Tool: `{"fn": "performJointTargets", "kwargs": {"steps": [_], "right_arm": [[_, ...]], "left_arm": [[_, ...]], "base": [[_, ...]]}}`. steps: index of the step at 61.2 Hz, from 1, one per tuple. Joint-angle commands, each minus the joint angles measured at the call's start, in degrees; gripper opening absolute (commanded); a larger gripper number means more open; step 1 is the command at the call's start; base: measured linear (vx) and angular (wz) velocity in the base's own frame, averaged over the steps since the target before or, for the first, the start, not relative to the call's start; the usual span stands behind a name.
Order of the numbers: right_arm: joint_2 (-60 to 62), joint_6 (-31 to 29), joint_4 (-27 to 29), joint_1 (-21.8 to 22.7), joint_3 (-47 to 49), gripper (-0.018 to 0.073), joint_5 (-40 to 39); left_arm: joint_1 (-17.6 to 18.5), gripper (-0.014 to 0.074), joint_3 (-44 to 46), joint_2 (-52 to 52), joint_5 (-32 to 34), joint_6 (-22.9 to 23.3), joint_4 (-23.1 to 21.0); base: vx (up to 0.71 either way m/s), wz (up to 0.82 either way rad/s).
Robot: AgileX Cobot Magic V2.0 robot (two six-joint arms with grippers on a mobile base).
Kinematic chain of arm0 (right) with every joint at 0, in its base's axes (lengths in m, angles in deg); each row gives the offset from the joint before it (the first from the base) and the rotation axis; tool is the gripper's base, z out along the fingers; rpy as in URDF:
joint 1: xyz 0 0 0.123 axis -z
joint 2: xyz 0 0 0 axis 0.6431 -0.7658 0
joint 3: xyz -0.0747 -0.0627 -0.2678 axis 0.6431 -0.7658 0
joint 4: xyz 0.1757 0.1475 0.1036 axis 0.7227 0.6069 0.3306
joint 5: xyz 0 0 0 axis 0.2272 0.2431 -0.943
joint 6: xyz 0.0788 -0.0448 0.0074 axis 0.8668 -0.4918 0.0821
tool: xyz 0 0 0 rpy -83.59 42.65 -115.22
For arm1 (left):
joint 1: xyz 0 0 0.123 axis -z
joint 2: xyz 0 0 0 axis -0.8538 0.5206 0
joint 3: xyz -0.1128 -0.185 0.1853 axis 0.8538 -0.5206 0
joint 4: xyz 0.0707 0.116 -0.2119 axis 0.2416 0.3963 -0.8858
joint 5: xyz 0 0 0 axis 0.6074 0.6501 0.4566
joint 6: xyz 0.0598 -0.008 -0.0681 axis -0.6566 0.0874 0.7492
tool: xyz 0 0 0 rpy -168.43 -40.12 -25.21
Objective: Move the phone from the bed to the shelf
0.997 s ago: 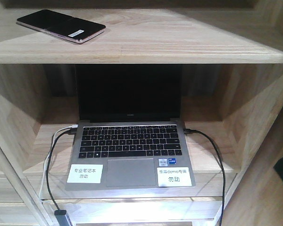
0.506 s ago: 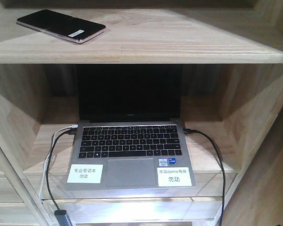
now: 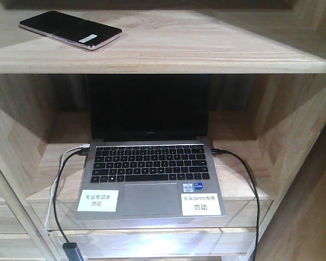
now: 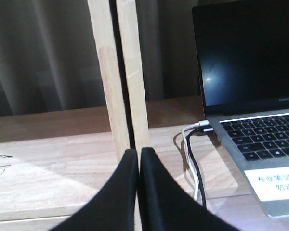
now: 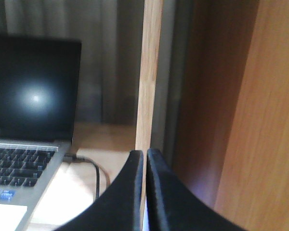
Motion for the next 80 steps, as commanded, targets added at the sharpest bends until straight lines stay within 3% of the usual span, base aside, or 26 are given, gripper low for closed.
{"fn": "performJointTargets", "kwargs": {"steps": [1,80], "right_arm": [[0.68,-0.54,-0.80,0.35,-0.47,-0.0004,-3.85],[0.68,-0.49,-0.80,0.35,-0.47,-0.0004,-3.74]], "left_arm": [[0.12,0.0001,1.46,-0.27,4.15,0.22,-0.25],[0.12,0.0001,1.46,-0.27,4.15,0.22,-0.25]], "base": [[0.00,0.00],[0.00,0.00]]}}
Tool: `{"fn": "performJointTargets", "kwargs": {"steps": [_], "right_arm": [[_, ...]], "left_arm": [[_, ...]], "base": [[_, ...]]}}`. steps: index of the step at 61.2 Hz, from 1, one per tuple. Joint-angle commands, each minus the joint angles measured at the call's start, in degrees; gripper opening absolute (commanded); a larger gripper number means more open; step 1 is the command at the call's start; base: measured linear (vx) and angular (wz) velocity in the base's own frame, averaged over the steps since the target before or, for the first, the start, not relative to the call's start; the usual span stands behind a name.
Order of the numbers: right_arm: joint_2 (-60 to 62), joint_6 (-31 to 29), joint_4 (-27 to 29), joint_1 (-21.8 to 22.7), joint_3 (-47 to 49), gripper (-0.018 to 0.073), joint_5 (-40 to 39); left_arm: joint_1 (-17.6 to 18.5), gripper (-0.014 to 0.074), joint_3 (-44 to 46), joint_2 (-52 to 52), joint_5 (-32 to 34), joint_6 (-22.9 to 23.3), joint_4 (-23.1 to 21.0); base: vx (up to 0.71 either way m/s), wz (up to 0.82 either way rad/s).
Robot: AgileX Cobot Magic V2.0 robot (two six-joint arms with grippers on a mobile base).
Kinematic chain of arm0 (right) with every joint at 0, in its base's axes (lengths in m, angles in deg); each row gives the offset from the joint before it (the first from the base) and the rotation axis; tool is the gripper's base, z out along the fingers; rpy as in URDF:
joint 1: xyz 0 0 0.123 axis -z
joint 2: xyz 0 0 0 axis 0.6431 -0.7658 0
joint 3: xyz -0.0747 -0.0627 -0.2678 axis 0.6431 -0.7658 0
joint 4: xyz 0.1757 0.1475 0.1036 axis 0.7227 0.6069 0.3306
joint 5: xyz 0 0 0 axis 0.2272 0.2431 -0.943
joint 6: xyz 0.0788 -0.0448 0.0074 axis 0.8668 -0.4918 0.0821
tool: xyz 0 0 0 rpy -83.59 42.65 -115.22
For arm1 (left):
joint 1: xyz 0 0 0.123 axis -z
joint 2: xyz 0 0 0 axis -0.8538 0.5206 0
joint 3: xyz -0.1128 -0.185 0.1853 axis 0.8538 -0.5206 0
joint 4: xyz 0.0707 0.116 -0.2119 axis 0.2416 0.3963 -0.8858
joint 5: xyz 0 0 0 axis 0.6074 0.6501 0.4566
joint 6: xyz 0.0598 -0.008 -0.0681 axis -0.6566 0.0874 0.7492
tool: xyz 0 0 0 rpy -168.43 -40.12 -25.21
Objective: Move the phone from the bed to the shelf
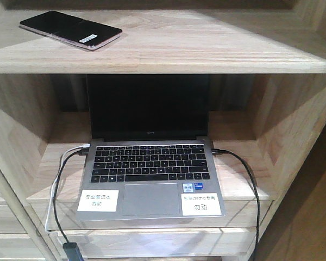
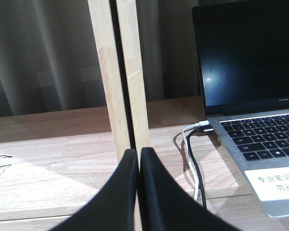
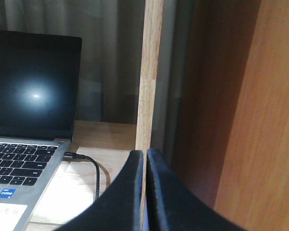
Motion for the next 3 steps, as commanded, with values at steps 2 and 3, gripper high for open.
{"fn": "performJointTargets", "kwargs": {"steps": [2,3], "right_arm": [[0.68,-0.49,-0.74,0.35,-0.47,-0.0004,-3.87],[0.68,-0.49,-0.74,0.35,-0.47,-0.0004,-3.87]], "left_arm": [[0.12,0.0001,1.46,-0.27,4.21,0.22,-0.25],[0.12,0.0001,1.46,-0.27,4.21,0.22,-0.25]], "base": [[0.00,0.00],[0.00,0.00]]}}
